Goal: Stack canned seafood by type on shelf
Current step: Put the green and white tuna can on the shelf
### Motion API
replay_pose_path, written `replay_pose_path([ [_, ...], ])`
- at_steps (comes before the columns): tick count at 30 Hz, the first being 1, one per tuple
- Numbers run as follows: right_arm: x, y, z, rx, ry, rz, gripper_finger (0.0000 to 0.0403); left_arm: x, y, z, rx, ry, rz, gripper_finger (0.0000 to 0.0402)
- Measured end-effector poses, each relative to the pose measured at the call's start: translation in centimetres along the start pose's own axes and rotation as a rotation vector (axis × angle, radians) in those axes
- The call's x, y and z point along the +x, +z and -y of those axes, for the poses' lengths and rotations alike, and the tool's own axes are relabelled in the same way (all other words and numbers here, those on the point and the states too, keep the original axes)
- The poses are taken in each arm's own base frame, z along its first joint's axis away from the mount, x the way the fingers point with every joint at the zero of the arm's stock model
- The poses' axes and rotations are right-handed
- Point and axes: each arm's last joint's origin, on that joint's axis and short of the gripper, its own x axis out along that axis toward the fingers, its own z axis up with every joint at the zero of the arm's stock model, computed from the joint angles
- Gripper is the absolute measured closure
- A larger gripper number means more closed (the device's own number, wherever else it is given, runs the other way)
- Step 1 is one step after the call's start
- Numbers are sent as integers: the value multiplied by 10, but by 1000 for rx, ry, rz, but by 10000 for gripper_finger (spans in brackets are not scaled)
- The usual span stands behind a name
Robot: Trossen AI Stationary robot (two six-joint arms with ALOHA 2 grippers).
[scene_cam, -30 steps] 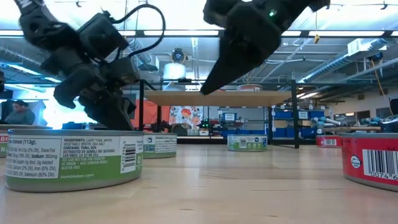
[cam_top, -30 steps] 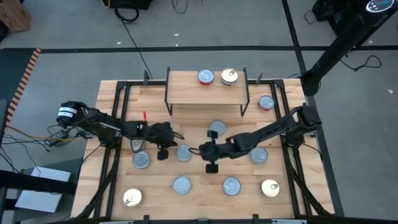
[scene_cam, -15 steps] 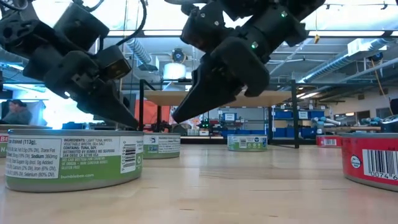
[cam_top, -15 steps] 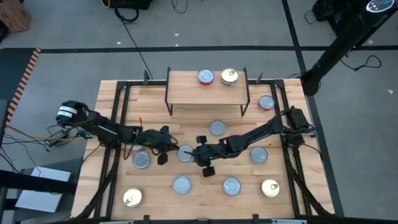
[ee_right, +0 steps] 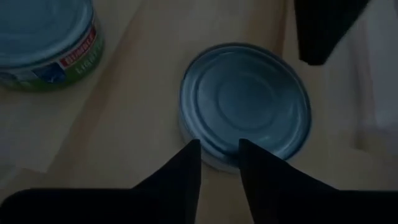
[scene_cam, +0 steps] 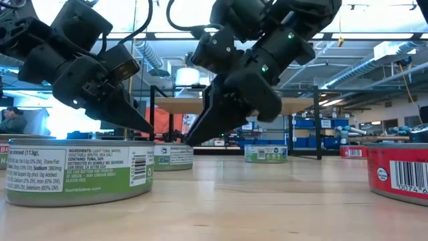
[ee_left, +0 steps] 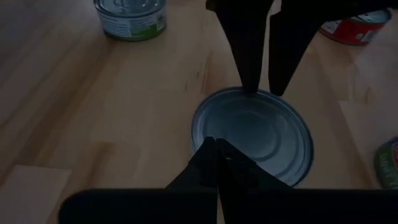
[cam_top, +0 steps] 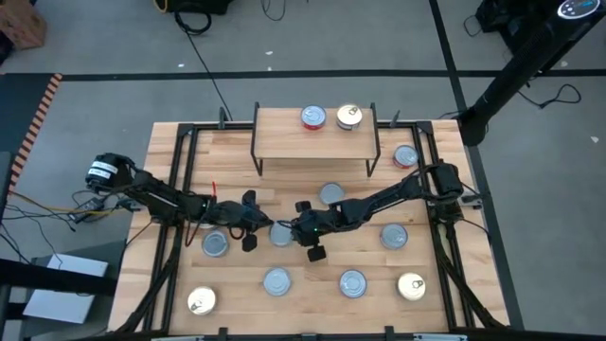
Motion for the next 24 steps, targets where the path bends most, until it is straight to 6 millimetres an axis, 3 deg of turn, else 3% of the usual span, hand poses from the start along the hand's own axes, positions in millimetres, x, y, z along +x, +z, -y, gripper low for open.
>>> replay_pose_path([
  [11, 0, 0, 0, -183, -6, 1, 302, 0, 1, -1, 56, 32, 13, 401],
  [17, 0, -3, 6, -148, -9, -28, 307, 0, 1, -1, 56, 45, 15, 401],
  [24, -7, 0, 11, 56, 2, -131, 318, 0, 0, -1, 51, 46, 5, 401],
])
